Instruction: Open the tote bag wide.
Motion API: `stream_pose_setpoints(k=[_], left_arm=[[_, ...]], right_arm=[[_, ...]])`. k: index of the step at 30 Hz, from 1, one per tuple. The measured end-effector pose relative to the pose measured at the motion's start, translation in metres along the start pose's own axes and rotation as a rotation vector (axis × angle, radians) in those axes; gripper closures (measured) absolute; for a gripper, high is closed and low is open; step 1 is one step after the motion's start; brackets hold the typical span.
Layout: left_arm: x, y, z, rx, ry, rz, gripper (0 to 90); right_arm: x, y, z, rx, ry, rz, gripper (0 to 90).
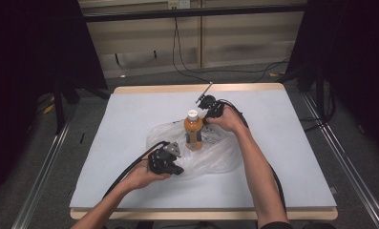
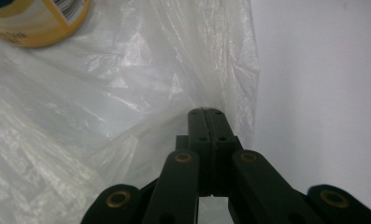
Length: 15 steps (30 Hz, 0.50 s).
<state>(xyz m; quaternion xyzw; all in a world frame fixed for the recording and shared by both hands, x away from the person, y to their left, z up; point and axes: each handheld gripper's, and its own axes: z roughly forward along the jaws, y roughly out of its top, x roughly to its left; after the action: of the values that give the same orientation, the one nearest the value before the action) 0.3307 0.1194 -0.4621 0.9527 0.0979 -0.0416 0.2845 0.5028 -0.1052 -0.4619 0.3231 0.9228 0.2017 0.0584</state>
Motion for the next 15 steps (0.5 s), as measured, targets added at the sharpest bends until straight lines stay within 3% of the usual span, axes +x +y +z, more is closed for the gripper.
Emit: stream_pose_setpoints(k=[1, 4, 8, 10, 11, 15], left_arm=[[-0.004, -0.002, 0.002, -0.025, 0.027, -0.007, 90.0], [-0.008, -0.007, 0.001, -0.049, 0.012, -0.011, 90.0], [-0.013, -0.007, 0.0, -0.026, -0.001, 0.016, 90.0], [-0.014, -0.007, -0.001, -0.011, -0.043, 0.028, 90.0], [-0.02, -0.008, 0.0, -0.026, -0.006, 0.03, 90.0], [-0.023, -0.009, 0.001, -0.031, -0.004, 0.036, 90.0]], right_arm=[[0.0, 0.001, 0.0, 0.004, -0.007, 0.001, 90.0], [-0.001, 0.006, 0.002, 0.008, -0.028, 0.003, 90.0], [-0.001, 0.011, 0.005, 0.014, -0.059, 0.017, 90.0], [-0.005, 0.012, 0.006, -0.005, -0.063, 0.008, 90.0], [-0.006, 0.013, 0.006, -0.004, -0.066, 0.022, 90.0], [-0.007, 0.013, 0.008, -0.019, -0.075, 0.038, 90.0]])
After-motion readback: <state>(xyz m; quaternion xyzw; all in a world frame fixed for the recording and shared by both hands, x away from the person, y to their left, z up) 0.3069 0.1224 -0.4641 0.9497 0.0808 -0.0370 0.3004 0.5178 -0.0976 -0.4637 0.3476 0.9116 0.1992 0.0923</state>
